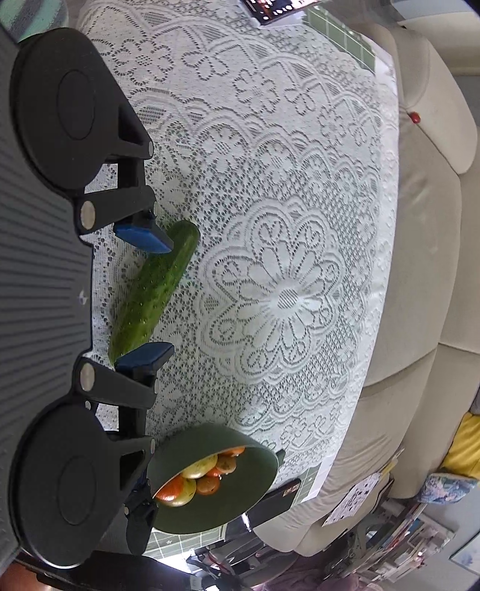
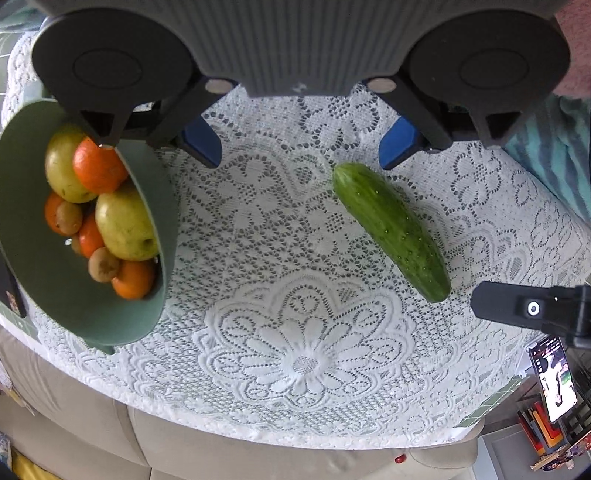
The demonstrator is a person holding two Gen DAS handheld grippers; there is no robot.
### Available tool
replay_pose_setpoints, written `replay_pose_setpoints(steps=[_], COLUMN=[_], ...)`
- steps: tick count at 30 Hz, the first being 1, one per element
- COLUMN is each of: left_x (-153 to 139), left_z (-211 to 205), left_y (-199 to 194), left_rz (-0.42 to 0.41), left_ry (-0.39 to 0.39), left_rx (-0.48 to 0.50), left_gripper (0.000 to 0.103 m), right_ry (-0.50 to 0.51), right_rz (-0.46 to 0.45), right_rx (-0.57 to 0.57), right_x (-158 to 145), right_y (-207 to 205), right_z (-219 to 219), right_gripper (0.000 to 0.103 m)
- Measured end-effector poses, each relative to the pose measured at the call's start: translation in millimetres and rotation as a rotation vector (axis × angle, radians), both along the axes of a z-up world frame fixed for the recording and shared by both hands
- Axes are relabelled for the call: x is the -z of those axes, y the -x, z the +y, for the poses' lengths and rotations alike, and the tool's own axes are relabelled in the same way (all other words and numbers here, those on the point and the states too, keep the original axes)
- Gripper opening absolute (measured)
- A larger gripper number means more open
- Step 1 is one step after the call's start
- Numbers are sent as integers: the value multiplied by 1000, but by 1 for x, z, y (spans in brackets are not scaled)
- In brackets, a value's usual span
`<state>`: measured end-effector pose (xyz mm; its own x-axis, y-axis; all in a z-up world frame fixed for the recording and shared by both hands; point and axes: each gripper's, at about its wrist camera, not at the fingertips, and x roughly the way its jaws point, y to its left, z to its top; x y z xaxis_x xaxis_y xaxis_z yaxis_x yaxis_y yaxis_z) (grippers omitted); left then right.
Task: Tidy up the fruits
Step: 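Withdraw both tools from the colander toward the green cucumber, then grasp the cucumber's middle with the left tool while the right tool grips its end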
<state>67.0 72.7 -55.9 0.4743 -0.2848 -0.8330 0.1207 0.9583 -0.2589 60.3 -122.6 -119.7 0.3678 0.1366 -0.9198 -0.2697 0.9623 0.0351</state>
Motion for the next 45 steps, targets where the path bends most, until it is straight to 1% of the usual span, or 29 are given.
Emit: replay_pose_setpoints(steps=[3, 11, 13, 14, 16, 17, 18, 20, 26, 31, 35, 40, 41, 43, 44, 45], left_x=[5, 21, 25, 27, 31, 32, 33, 35, 41, 45, 46, 50, 52, 58, 60, 62], left_z=[5, 13, 15, 15, 16, 17, 17, 18, 22, 21, 18, 10, 8, 4, 2, 0], left_y=[-3, -12, -14, -15, -17, -18, -19, -21, -29, -39, -47, -59, -62, -66, -68, -68], left_rz=[13, 59, 70, 75, 83, 87, 90, 95, 105, 102, 78, 52, 55, 69, 70, 63], left_ry=[10, 17, 14, 13, 13, 13, 13, 10, -3, -28, -54, -99, -107, -133, -155, -177], left_rx=[-17, -48, -54, -57, -62, -64, -65, -67, -47, -18, 30, 128, 157, 214, 240, 267], left_gripper=[65, 65, 65, 65, 65, 65, 65, 65, 65, 65, 65, 65, 66, 66, 66, 66], right_ry=[-14, -54, -72, -77, -86, -87, -88, -102, -120, -105, -120, -124, -123, -122, -135, -149], right_rz=[19, 59, 68, 74, 85, 79, 70, 66, -8, -49, -50, -41, -37, -23, -19, -16], right_rx=[-8, -32, -46, -55, -73, -83, -90, -86, -17, 22, 46, 39, 40, 44, 43, 43], right_x=[9, 25, 27, 28, 31, 31, 30, 27, 11, 7, 7, 7, 7, 7, 7, 7], right_y=[-4, -13, -14, -14, -13, -12, -12, -14, -26, -46, -55, -55, -55, -56, -55, -55], right_z=[2, 7, 9, 11, 14, 16, 17, 16, 4, -5, -12, -14, -14, -14, -14, -14], right_gripper=[75, 62, 56, 51, 49, 45, 35, 26, 25, 25, 25, 26, 27, 33, 42, 46])
